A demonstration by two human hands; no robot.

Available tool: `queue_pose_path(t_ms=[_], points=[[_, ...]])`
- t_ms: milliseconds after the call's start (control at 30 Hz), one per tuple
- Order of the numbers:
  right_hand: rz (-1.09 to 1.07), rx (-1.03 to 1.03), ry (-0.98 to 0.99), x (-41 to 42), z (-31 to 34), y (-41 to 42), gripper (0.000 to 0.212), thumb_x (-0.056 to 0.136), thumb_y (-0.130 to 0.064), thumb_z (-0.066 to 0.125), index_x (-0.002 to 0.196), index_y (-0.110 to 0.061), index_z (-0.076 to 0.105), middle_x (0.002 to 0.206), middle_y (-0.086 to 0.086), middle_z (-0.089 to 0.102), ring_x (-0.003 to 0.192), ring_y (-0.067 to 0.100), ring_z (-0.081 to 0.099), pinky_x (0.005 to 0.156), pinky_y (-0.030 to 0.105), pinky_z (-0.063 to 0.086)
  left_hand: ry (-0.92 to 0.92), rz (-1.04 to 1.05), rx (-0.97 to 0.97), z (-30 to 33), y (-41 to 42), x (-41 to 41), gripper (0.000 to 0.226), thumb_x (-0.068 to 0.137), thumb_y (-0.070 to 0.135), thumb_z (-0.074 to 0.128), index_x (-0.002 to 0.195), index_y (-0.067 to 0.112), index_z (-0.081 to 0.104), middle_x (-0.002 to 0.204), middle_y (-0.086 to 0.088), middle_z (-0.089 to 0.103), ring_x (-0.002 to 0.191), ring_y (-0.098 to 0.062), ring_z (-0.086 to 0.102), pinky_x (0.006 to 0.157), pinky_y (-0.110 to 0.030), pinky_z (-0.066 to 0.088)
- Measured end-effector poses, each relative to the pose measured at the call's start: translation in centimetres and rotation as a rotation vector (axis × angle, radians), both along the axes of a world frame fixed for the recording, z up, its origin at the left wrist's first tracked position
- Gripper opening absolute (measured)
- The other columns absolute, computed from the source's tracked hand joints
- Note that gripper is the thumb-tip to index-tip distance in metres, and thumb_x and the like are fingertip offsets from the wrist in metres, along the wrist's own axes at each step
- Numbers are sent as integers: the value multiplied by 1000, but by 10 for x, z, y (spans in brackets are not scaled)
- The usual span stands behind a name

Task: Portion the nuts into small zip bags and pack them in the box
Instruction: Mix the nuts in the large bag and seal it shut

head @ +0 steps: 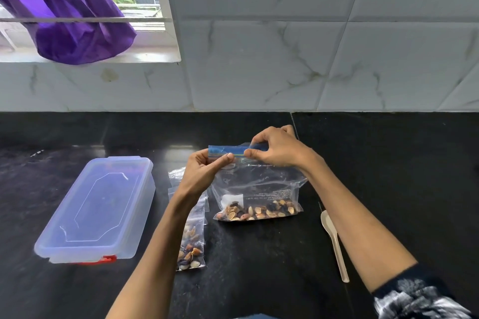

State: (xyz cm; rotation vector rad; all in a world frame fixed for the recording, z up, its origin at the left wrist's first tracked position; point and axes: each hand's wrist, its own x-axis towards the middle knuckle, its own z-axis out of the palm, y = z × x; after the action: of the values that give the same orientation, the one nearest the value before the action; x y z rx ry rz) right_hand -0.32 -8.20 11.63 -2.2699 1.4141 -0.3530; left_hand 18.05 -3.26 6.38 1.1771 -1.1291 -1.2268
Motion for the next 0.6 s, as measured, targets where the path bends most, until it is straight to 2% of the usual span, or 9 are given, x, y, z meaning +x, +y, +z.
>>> queue_pose_path(t_ms=[100, 200, 267, 333, 433, 533, 600], points=[[27, -44, 4, 0, -1, 3, 27, 91, -41, 58, 103, -21, 70, 98, -9, 59, 97, 9, 27, 86, 29, 18, -59, -33, 25, 6, -2, -1, 5, 84, 9, 66, 85, 14, 67, 71, 7, 73, 67, -5, 69, 60, -12, 51], [63, -117, 19, 2, -1, 5, 24, 91, -39, 58, 102, -20, 70, 82, -17, 47, 94, 6, 26, 90, 26, 17, -160, -33, 80, 9, -5, -4, 4, 81, 21, 71, 81, 21, 67, 69, 8, 70, 67, -7, 66, 62, -15, 53], [71, -137, 11, 2, 0, 4, 23, 90, -42, 60, 99, -23, 71, 84, -17, 55, 95, 5, 36, 101, 31, 17, -161, -41, 79, 9, -6, -5, 2, 79, 24, 73, 79, 24, 71, 70, 4, 72, 69, -8, 67, 67, -19, 53], [46, -96, -5, -3, 1, 2, 28, 87, -49, 60, 97, -24, 71, 97, -11, 66, 100, 5, 43, 108, 37, 11, -144, -41, 56, 10, -5, -5, 4, 78, 21, 74, 76, 24, 73, 72, 1, 73, 69, -9, 68, 68, -20, 54], [-18, -20, 33, -12, -3, -2, 34, 86, -51, 61, 101, -23, 71, 102, -7, 65, 101, 8, 37, 104, 38, 12, -155, -14, 53, 11, -5, -3, 8, 76, 17, 75, 71, 23, 72, 67, 3, 72, 64, -7, 67, 62, -18, 54], [-11, -67, 25, -13, -7, -1, 25, 84, -47, 64, 94, -26, 71, 97, -8, 61, 100, 8, 33, 105, 40, 14, -256, -28, 68, 15, -7, -1, 8, 75, 21, 77, 71, 19, 70, 58, 9, 68, 56, -3, 63, 52, -12, 48], [-9, -105, 21, -12, -7, -1, 22, 84, -45, 66, 90, -24, 71, 92, -9, 58, 98, 7, 34, 104, 38, 14, -343, -63, 36, 22, -7, 2, 12, 71, 27, 78, 76, 17, 72, 60, 9, 69, 58, -1, 62, 52, -11, 47]])
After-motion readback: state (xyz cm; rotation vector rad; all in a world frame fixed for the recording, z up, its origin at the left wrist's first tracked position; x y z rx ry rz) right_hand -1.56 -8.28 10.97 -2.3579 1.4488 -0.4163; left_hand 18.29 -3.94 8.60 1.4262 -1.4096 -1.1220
